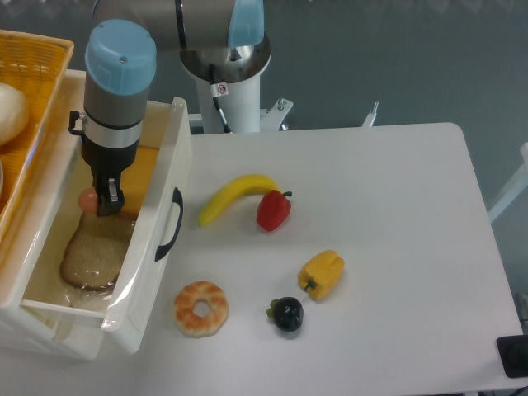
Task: Place the egg in the upper white drawer
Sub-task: 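Lower the egg into the drawer beside the bread slice, then open the gripper to release the egg onto the bread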
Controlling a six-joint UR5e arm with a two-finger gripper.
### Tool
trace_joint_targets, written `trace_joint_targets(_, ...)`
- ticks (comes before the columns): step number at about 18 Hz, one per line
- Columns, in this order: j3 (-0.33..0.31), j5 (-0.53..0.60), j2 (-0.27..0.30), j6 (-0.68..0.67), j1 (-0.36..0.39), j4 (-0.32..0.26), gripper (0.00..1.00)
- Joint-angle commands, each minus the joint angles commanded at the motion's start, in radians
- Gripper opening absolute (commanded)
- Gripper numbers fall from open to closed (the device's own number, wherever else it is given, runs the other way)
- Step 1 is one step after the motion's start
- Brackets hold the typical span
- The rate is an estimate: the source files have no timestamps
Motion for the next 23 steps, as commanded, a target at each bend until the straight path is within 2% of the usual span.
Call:
trace_joint_targets(8,0.0,0.0,0.0,0.0,0.0,0.0,0.5)
trace_joint_targets(10,0.0,0.0,-0.003,0.0,-0.002,0.0,0.57)
trace_joint_targets(12,0.0,0.0,-0.003,0.0,-0.002,0.0,0.59)
trace_joint_targets(14,0.0,0.0,-0.005,0.003,-0.002,0.0,0.67)
trace_joint_targets(19,0.0,0.0,-0.003,0.006,-0.002,0.0,0.69)
trace_joint_targets(21,0.002,0.0,0.002,0.006,0.0,0.002,0.8)
trace_joint_targets(23,0.006,0.0,0.006,0.008,0.002,0.003,0.81)
